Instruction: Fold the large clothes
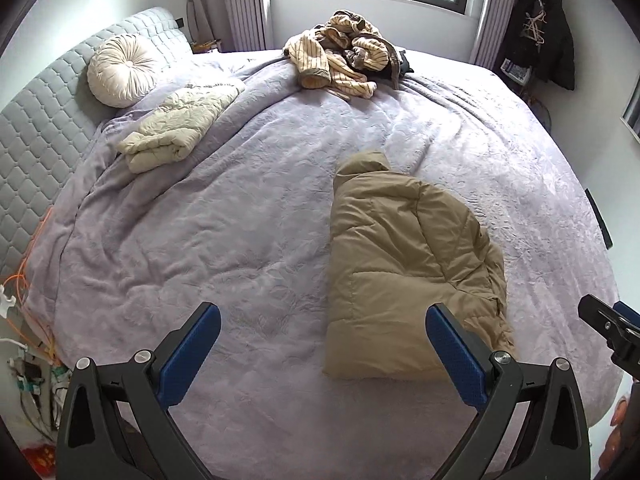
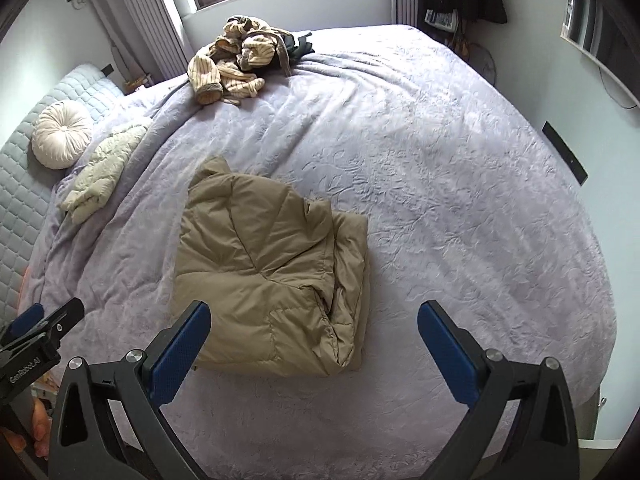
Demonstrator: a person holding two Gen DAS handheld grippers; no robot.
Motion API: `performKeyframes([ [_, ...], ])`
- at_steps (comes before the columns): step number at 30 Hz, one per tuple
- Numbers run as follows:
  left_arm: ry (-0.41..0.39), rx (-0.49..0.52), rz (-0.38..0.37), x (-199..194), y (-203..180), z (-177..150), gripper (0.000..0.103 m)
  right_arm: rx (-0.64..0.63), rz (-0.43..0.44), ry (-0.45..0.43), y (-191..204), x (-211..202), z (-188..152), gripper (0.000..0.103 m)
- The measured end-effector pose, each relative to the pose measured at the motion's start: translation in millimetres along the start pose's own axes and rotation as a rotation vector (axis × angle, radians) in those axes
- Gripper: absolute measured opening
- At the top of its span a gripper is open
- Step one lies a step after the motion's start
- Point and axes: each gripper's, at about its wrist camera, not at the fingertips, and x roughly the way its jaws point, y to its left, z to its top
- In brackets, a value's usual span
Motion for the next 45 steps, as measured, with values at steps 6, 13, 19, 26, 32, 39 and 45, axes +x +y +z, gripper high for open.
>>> performKeyframes([
  [6,0.010,0.006,0.007,-2.8,0.1,-1.3,0.103,0.012,-0.006,0.004,0.5,-4.4,-1.4,0.103],
  [13,0.022,0.016,0.001,-3.1,-1.7,-2.9,0.103,0.005,-0.008,0.004,2.0,-5.5,-1.1,0.103],
  [19,0.027,0.024,-0.006,-1.3,-1.8,-3.3,0.103,0.007,-0.013,-0.001,3.0,-7.0,0.4,0.103],
  [26,0.033,0.023,-0.008,1.1,-0.8,-1.7,0.103,0.005,-0.014,-0.002,2.8,-6.9,1.3,0.103],
  [32,0.038,0.024,-0.009,3.2,-0.4,-1.7,0.103,0.005,-0.014,-0.001,3.7,-6.8,0.8,0.103],
  [39,0.037,0.022,-0.009,2.7,-0.5,-1.7,0.103,0.008,-0.015,-0.002,5.6,-7.0,-0.9,0.103],
  [45,0.037,0.022,-0.009,3.8,-0.1,-1.4,0.103,0.007,-0.013,0.001,4.8,-6.9,1.5,0.103],
])
